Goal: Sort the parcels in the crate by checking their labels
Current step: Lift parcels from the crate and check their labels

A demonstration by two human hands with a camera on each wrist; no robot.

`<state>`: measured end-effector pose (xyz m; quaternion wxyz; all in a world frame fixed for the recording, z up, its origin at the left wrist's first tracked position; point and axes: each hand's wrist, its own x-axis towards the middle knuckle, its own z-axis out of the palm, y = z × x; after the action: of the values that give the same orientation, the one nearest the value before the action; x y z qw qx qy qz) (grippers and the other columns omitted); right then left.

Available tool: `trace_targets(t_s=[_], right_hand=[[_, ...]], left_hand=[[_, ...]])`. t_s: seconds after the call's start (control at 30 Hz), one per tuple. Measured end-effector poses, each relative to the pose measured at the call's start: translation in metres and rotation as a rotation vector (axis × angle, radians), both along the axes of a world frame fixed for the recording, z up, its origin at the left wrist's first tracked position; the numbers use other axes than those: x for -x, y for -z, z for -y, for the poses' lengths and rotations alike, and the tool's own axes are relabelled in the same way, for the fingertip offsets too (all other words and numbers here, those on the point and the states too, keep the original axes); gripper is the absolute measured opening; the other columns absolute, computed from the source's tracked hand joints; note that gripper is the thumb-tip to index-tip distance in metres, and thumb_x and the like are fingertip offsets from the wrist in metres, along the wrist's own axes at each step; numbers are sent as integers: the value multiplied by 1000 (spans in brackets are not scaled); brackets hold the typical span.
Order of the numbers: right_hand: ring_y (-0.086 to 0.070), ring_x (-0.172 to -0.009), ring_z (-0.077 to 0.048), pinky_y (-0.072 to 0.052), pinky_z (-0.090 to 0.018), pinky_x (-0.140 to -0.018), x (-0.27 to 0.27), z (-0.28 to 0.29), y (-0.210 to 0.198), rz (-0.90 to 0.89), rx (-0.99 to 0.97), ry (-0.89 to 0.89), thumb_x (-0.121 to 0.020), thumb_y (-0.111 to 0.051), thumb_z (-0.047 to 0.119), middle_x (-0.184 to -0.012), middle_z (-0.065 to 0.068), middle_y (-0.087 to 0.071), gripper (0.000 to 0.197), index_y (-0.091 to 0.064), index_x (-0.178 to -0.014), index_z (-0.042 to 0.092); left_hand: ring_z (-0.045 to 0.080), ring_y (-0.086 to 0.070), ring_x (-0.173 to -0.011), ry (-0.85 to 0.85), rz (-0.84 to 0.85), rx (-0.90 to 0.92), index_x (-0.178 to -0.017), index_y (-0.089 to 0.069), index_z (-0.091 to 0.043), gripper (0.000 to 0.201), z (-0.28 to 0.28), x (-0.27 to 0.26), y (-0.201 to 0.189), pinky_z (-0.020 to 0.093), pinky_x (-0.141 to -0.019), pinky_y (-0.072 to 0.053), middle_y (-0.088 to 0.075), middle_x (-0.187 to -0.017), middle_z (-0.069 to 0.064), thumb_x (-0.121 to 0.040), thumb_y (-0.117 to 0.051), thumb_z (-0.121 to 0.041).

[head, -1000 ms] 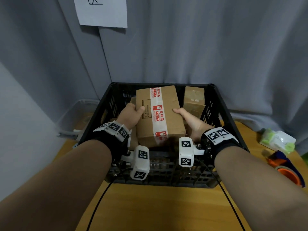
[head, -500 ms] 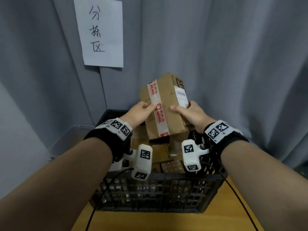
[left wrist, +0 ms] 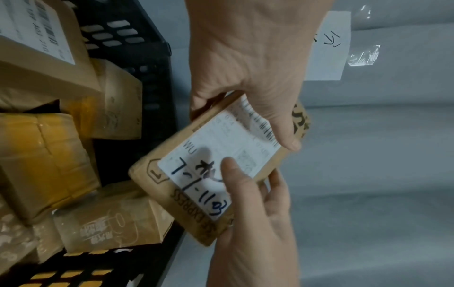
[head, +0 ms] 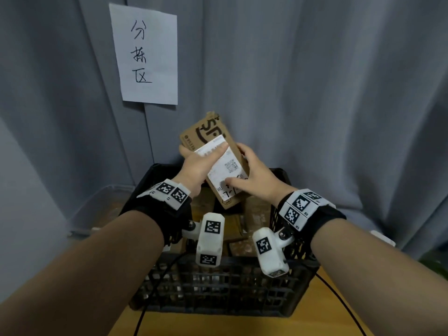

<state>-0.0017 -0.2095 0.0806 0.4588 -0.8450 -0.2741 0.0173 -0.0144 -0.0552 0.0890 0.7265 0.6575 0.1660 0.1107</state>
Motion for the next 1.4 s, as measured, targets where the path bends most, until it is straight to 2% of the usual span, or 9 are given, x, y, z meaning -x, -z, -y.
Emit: trace_targets(t_s=[0.17,0.33,0.57,0.73,0.93,1.07,1.17,1.3,1.4], right_hand=[[-40,-134,-21,-39,-47,-109,2,-12,-5,27,58,-23,-69,-65,41,-146,0,-42,90,-22,-148,35],[-29,-137,-21,-26,-37,-114,5,-15,-12,-18,75,-50,-78,-58,26,-149,1,-39,77,-29,-148,33],[-54,-108,-6,-47,-6,-77,5,0,-9,-170,-81,-52,-91,-47,-2,-121,5,-56,51,-50,-138,17],[-36,-138,-22,-36,-46,-111,-5,-2,3,-230,70,-26,-67,-66,70,-153,0,-30,95,-24,-147,42],[8,-149,-30,-9,-56,-118,-13,0,8,-374,11,222,-51,-64,83,-160,-4,21,121,2,-147,50],[-48,-124,-30,-42,-55,-97,-22,2,18,-642,-508,353,-43,-70,82,-158,-8,-23,138,13,-147,44],[-58,-114,-31,-52,-62,-80,-20,-4,16,-838,-763,261,-52,-73,70,-137,-7,-52,118,-14,-149,39],[-63,-104,-27,-57,-43,-59,-24,-2,6,-801,-791,319,-59,-69,63,-125,-8,-63,85,-43,-136,35],[-69,-95,-30,-57,-45,-68,-28,10,-4,-859,-833,346,-71,-58,64,-107,-12,-73,63,-61,-122,26]], left_hand=[[25,-27,-137,-206,-34,-108,-149,16,-23,133,2,7,0,37,-98,-38,-15,-152,11,-63,-82,-48],[31,-22,-140,-192,-77,-197,-146,27,-21,139,4,9,-3,46,-109,-30,-11,-154,14,-62,-77,-61],[34,-26,-138,-93,-125,-347,-147,23,-28,130,-4,10,-3,50,-111,-29,-15,-152,13,-66,-73,-60],[35,-30,-136,-110,-166,-329,-147,23,-28,129,1,7,-12,49,-108,-31,-14,-153,15,-66,-73,-60],[37,-27,-137,-178,-211,-113,-146,22,-37,129,-7,2,-12,50,-105,-35,-11,-155,17,-61,-71,-67],[32,-53,-120,-190,-191,221,-138,25,-50,158,-24,-10,-2,57,-91,-48,-39,-145,6,-20,-75,-82],[23,-62,-109,11,-137,244,-145,3,-45,127,-20,-4,-2,55,-89,-51,-59,-127,0,-48,-75,-74],[30,-44,-132,93,-109,68,-147,17,-37,116,-25,-2,1,52,-107,-38,-36,-151,5,-70,-62,-70],[31,-12,-146,109,-100,-530,-150,10,-32,113,-35,-1,3,49,-116,-19,1,-161,9,-71,-61,-70]])
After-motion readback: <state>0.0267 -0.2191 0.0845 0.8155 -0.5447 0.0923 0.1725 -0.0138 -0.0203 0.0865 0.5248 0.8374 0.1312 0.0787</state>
